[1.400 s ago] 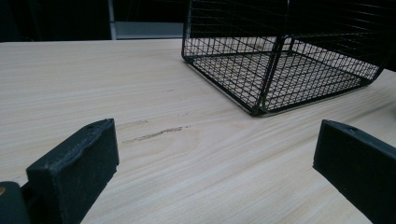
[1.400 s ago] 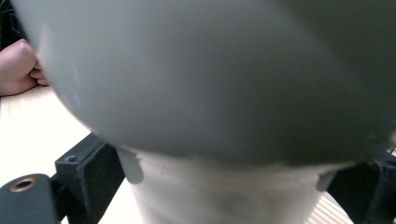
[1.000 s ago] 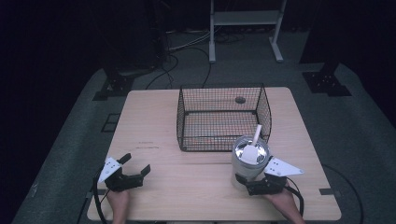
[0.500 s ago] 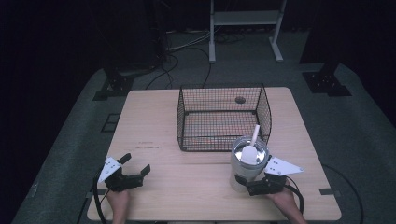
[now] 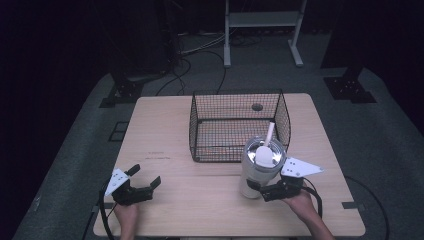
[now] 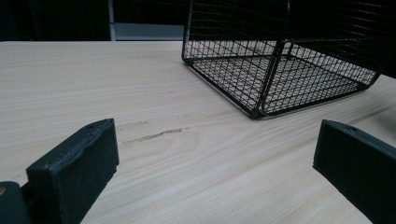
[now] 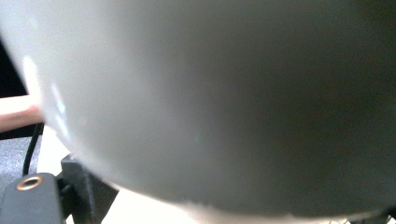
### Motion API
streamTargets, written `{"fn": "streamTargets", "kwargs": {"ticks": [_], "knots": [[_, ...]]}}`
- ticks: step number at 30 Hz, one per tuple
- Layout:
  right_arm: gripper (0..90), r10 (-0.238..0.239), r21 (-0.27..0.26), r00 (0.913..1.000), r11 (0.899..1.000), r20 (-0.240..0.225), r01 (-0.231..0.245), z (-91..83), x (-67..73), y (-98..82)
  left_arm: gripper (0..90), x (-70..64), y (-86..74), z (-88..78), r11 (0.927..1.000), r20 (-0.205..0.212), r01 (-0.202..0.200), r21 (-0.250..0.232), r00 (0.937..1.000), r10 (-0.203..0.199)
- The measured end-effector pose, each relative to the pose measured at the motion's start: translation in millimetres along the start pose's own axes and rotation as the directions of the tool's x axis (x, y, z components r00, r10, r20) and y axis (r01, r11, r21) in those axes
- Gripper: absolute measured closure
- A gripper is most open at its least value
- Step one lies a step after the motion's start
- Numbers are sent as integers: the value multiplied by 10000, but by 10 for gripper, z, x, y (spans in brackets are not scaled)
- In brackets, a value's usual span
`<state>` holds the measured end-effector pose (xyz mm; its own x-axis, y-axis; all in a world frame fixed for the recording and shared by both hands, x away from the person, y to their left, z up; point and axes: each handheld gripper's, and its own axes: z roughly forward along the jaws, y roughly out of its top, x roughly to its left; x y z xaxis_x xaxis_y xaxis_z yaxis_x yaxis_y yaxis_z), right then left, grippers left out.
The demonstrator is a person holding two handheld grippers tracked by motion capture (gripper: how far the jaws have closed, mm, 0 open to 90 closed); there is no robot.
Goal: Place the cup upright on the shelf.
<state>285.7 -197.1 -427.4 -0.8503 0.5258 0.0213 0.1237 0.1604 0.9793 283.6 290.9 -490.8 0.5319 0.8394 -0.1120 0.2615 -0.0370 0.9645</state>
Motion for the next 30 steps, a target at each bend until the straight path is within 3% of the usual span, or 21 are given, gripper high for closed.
{"fn": "streamTargets", "kwargs": {"ticks": [30], "knots": [[92, -498, -430, 9986, 9979, -178, 490, 173, -304, 715, 0, -1, -1, 3, 10000, 11, -49, -4, 10000, 49]]}}
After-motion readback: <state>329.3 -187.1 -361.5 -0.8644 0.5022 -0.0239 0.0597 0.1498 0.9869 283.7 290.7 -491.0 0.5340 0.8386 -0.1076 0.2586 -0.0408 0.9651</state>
